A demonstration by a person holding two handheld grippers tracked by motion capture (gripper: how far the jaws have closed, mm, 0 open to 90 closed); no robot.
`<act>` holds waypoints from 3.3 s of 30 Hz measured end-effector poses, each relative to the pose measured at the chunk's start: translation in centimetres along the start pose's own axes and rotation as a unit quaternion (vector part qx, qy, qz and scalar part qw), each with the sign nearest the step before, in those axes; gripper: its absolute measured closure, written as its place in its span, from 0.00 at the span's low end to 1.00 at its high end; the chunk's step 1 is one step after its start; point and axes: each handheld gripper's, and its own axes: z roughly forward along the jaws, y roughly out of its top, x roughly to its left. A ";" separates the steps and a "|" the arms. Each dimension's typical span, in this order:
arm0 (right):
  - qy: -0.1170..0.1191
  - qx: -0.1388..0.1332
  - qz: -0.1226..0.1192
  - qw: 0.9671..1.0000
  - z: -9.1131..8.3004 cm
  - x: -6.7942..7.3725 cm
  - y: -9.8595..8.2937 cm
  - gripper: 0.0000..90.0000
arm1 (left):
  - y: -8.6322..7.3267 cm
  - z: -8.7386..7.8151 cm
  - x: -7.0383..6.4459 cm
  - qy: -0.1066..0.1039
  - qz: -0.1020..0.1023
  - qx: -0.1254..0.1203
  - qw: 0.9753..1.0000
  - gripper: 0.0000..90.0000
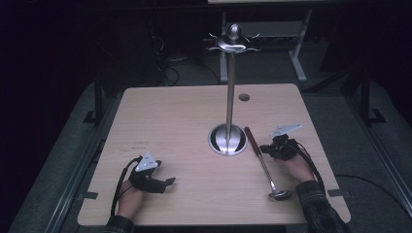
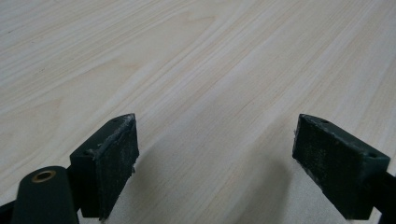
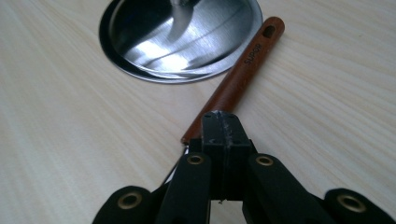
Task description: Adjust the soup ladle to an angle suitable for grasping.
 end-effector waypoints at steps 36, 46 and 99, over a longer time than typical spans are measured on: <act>0.024 0.132 -0.013 0.991 -3.7 6.0 -3.1 1.00 | 0.0 0.0 0.0 0.001 0.002 0.000 1.000 0.16; 0.002 0.137 0.005 0.991 -4.6 4.4 -3.8 1.00 | 0.0 -0.1 0.1 0.001 0.003 0.002 1.000 0.16; -0.034 0.071 0.046 0.996 -3.4 -0.6 3.8 0.81 | 0.1 0.0 0.1 0.000 0.003 0.011 1.000 0.16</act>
